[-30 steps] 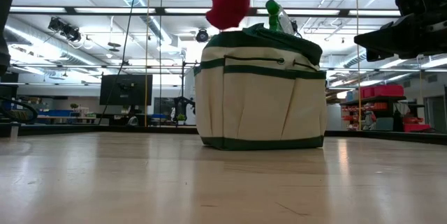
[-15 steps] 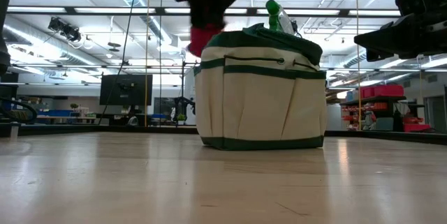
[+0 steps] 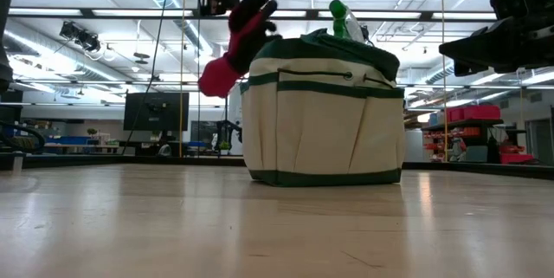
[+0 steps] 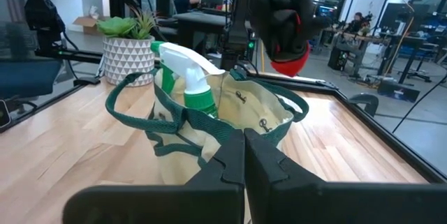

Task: Pick & Place Garden tools in Gardening bag
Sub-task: Put the red gloves into the light brown and green gardening bag

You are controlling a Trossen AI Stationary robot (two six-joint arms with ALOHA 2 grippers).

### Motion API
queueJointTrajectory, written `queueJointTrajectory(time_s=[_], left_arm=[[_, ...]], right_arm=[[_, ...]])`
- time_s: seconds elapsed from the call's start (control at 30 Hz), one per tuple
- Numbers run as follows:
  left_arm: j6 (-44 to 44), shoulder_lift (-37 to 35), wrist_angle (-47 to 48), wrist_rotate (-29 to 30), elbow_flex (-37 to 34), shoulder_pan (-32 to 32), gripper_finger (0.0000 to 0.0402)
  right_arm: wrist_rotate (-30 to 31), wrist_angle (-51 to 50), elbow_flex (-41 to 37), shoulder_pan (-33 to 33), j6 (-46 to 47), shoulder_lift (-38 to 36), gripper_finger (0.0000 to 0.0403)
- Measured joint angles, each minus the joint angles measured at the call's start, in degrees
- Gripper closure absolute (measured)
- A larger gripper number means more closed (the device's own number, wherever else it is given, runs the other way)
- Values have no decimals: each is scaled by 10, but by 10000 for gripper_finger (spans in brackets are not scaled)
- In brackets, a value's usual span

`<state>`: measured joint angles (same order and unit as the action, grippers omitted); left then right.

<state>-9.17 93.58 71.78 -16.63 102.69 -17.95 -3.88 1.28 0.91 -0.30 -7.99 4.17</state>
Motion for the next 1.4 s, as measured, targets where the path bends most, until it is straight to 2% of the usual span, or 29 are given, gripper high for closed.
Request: queueJointTrajectory(time_s=[0.23, 0.53, 0.73, 0.9, 1.4], left_arm=[[9, -1, -7, 14, -18, 0, 393], [-11, -68, -70, 21, -215, -18, 389], [-22, -103, -82, 62, -296, -26, 389], [-22, -110, -103, 87, -338, -26, 389], [-52, -110, -231, 89, -435, 2, 381]], right_arm=[[0, 0, 0, 0, 0, 0, 401], [0, 0, 0, 0, 0, 0, 401], [0, 0, 0, 0, 0, 0, 401], [0, 0, 0, 0, 0, 0, 401], [0, 0, 0, 0, 0, 0, 401]])
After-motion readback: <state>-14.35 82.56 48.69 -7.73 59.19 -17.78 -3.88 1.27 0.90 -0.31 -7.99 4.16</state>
